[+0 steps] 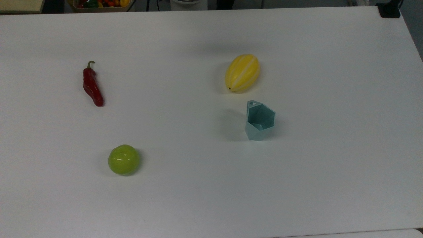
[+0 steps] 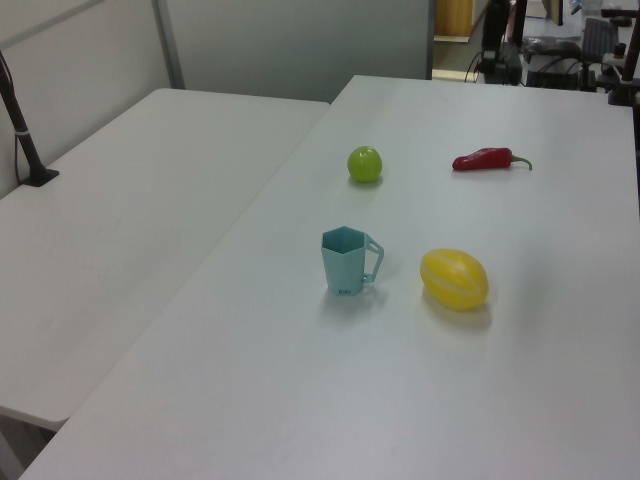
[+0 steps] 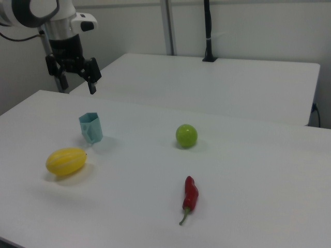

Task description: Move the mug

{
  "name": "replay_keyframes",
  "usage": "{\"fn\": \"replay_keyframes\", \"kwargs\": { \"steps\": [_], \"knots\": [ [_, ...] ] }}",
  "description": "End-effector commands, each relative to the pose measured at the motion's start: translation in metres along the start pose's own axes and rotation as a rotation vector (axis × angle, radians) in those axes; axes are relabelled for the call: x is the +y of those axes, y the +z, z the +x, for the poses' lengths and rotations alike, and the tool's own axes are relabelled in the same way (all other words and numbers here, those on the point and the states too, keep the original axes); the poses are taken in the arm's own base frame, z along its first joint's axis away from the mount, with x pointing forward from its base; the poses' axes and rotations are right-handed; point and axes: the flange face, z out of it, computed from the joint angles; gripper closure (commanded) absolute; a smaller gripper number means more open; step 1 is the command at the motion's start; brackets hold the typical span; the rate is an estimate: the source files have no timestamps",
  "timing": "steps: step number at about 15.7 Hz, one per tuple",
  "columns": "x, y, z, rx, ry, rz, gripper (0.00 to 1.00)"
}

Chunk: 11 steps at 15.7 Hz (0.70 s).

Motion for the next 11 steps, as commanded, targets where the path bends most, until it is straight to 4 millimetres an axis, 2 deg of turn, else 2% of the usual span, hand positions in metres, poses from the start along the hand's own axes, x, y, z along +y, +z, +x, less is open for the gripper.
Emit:
{"fn": "replay_keyframes", "kwargs": {
  "steps": [1,4,6,8,11],
  "knots": [
    [-0.014,0.021,0.016,0.016,-0.142,0.006,0.0],
    [-0.04,0.038,0.037,0.07,-0.163,0.003,0.0],
    [-0.049,0.048,0.048,0.098,-0.127,0.006,0.0],
    [-0.069,0.07,0.063,0.12,-0.113,0.006,0.0],
    [-0.085,0.098,0.079,0.138,-0.102,0.005,0.0]
  ]
}}
